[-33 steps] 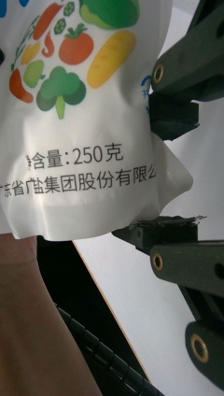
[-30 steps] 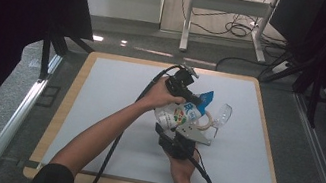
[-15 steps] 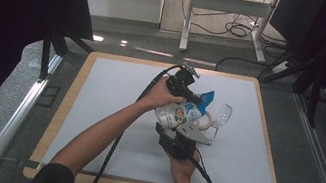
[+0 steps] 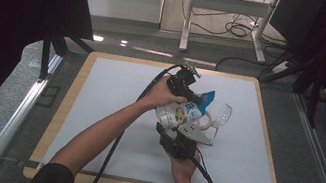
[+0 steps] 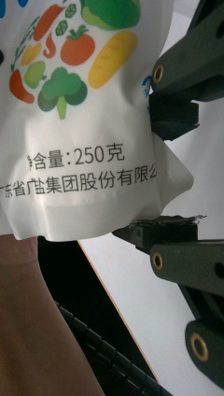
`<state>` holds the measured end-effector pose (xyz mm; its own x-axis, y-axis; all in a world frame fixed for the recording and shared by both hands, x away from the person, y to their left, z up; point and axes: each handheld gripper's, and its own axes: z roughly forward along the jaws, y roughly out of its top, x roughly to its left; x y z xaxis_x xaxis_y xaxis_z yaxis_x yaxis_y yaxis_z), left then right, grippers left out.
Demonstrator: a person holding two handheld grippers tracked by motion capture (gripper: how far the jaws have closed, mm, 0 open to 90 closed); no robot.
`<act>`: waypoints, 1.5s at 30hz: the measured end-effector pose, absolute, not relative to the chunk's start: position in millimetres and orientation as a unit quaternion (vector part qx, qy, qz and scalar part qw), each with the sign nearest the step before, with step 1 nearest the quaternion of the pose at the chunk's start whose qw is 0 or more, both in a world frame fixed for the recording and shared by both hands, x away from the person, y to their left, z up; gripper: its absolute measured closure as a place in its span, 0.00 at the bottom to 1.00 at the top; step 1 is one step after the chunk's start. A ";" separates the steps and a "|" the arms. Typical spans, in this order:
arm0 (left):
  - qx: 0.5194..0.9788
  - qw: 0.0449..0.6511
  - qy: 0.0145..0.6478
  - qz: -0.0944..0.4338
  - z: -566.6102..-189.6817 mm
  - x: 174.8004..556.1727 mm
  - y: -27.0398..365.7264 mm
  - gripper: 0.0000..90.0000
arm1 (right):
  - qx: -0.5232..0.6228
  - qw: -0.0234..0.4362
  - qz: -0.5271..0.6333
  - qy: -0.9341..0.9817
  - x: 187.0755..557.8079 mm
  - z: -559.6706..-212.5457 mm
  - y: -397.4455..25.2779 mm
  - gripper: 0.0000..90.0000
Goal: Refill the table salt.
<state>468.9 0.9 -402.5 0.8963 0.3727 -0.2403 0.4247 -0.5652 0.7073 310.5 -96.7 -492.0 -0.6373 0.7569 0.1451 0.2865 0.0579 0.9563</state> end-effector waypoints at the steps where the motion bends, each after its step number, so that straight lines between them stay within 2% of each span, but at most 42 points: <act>1: 0.885 0.407 0.225 -0.032 -402.8 468.9 0.8 1.00 | 0.373 0.204 0.576 0.698 310.3 -492.3 -96.7 0.62; 45: 0.884 0.407 0.228 -0.035 -405.2 472.1 0.7 1.00 | 0.380 0.203 0.575 0.695 311.2 -493.0 -95.8 0.62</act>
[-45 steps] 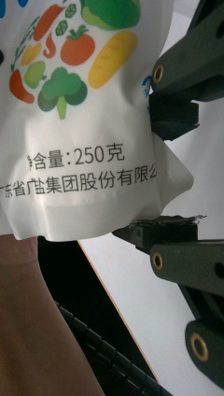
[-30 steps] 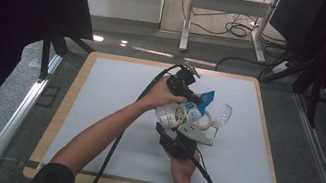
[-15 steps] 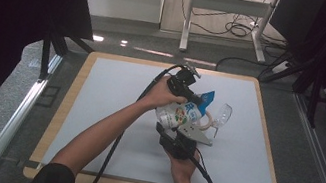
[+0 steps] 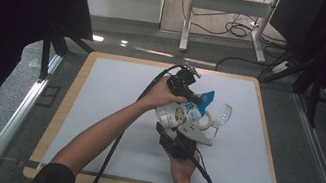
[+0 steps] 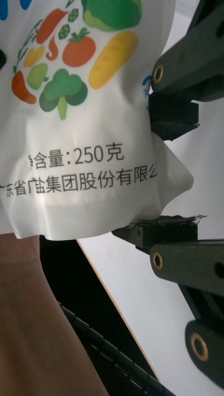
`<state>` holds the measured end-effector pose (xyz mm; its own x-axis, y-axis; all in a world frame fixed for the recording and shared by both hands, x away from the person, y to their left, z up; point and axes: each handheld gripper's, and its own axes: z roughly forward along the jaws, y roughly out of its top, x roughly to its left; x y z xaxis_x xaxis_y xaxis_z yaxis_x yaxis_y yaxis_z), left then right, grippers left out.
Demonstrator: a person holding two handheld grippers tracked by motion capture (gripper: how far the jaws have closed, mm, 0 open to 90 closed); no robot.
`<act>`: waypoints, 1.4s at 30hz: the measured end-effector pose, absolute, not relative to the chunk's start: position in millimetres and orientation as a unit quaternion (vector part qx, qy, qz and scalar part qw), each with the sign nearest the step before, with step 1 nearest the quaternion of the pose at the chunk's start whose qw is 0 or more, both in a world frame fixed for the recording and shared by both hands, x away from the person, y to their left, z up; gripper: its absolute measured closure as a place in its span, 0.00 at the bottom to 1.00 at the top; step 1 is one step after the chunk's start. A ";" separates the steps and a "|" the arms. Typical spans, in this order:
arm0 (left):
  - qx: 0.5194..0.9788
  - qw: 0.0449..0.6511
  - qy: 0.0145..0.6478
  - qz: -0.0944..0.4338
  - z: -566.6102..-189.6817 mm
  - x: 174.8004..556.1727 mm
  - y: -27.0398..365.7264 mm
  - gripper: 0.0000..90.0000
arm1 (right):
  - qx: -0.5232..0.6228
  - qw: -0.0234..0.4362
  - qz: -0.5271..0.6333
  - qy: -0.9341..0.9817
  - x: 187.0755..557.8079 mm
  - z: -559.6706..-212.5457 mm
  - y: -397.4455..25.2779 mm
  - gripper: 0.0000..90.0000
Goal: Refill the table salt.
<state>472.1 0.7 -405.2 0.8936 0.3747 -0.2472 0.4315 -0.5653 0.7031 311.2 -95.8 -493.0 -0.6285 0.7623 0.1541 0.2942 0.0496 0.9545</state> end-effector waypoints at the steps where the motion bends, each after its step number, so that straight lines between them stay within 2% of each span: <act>1: 0.884 0.407 0.228 -0.035 -405.2 472.2 0.6 1.00 | 0.380 0.203 0.575 0.695 311.2 -493.0 -95.9 0.62; 30: 0.885 0.405 0.227 -0.034 -404.9 473.9 -3.1 1.00 | 0.391 0.209 0.579 0.684 311.7 -493.9 -94.4 0.62; 42: 0.887 0.400 0.228 -0.032 -403.4 475.2 -3.2 1.00 | 0.391 0.197 0.587 0.681 313.2 -493.1 -97.5 0.62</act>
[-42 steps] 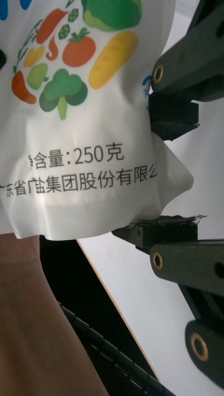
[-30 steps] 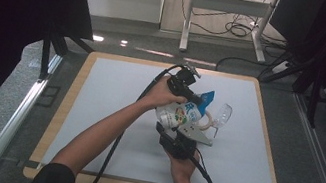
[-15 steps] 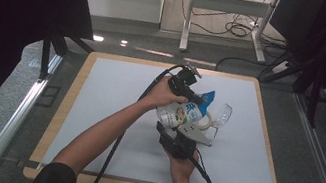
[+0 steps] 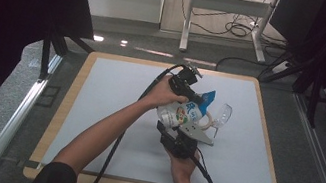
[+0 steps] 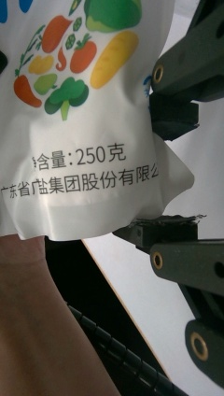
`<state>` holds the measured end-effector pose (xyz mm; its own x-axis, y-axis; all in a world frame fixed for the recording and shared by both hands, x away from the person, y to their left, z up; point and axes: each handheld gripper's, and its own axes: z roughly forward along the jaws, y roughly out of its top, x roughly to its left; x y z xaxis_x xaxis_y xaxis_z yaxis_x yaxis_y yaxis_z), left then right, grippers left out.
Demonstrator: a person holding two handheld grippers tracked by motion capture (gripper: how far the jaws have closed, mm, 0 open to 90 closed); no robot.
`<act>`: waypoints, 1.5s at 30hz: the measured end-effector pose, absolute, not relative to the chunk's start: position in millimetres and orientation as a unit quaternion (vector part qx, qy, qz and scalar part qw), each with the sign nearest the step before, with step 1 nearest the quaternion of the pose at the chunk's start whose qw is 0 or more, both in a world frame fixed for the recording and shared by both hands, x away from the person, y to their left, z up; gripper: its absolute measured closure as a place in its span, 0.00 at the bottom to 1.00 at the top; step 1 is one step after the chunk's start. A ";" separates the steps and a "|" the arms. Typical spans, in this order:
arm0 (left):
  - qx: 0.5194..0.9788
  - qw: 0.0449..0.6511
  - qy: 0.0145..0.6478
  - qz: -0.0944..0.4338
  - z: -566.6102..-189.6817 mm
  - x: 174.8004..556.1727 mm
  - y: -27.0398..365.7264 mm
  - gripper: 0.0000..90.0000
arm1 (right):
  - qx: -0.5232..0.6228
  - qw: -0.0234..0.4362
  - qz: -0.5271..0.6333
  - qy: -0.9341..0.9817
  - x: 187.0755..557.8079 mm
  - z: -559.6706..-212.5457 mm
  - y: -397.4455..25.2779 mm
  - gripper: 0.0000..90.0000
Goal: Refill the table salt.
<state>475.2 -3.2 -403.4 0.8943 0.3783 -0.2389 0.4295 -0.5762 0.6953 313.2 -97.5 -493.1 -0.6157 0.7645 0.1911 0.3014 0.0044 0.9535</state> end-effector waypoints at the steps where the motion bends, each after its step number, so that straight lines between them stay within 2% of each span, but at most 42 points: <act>1: 0.887 0.400 0.228 -0.031 -402.8 475.0 -2.7 1.00 | 0.389 0.193 0.592 0.679 313.7 -493.7 -98.9 0.63; 45: 0.890 0.395 0.224 -0.032 -403.7 475.7 -8.3 1.00 | 0.397 0.202 0.587 0.676 313.8 -493.7 -97.9 0.63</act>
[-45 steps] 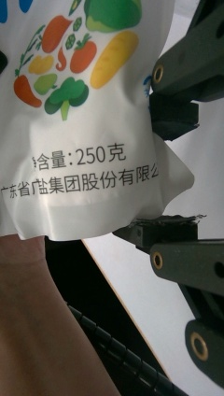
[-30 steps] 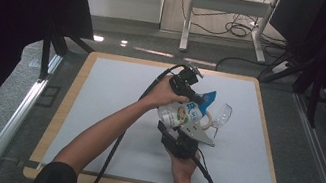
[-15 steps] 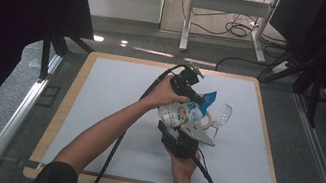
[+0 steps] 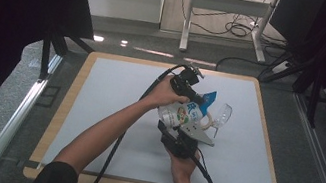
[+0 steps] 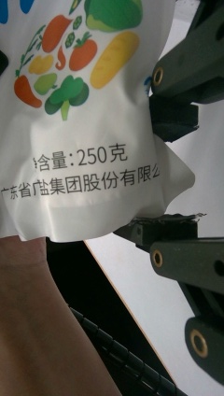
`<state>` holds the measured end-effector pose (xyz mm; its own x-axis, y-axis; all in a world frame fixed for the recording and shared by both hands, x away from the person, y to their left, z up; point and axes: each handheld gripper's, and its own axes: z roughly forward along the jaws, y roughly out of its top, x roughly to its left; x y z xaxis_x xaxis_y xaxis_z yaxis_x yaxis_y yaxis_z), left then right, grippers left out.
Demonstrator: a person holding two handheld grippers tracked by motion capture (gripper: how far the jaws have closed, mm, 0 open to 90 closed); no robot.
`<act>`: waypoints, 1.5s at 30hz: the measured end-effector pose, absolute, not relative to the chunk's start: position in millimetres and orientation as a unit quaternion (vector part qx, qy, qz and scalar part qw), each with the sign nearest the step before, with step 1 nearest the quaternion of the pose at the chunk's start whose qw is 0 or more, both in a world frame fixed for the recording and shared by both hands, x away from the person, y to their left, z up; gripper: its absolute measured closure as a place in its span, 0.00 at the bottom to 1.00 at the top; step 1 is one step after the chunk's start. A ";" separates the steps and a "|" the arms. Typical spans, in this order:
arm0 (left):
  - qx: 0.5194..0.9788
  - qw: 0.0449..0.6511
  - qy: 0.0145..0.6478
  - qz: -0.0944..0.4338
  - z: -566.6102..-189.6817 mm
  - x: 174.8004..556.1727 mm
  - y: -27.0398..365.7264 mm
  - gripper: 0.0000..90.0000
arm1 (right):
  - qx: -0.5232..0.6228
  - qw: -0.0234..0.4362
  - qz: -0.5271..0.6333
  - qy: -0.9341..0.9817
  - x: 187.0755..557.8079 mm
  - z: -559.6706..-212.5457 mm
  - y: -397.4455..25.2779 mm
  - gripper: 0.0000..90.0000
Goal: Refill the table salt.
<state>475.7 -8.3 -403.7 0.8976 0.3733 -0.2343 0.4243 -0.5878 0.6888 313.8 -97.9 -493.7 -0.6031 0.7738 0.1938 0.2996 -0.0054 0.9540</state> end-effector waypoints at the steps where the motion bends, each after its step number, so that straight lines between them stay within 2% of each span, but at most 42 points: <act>1: 0.890 0.395 0.224 -0.032 -403.8 475.7 -8.3 1.00 | 0.397 0.203 0.587 0.676 314.0 -493.8 -97.9 0.63; 11: 0.892 0.389 0.227 -0.034 -405.0 476.8 -8.3 1.00 | 0.406 0.184 0.591 0.672 314.5 -492.8 -98.7 0.63; 45: 0.895 0.386 0.220 -0.031 -400.9 475.1 -12.6 1.00 | 0.408 0.203 0.594 0.663 312.8 -492.4 -95.3 0.64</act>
<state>475.1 -12.6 -400.9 0.9016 0.3695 -0.2247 0.4171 -0.6054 0.6779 312.8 -95.3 -492.4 -0.5839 0.7829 0.2147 0.2998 -0.0378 0.9533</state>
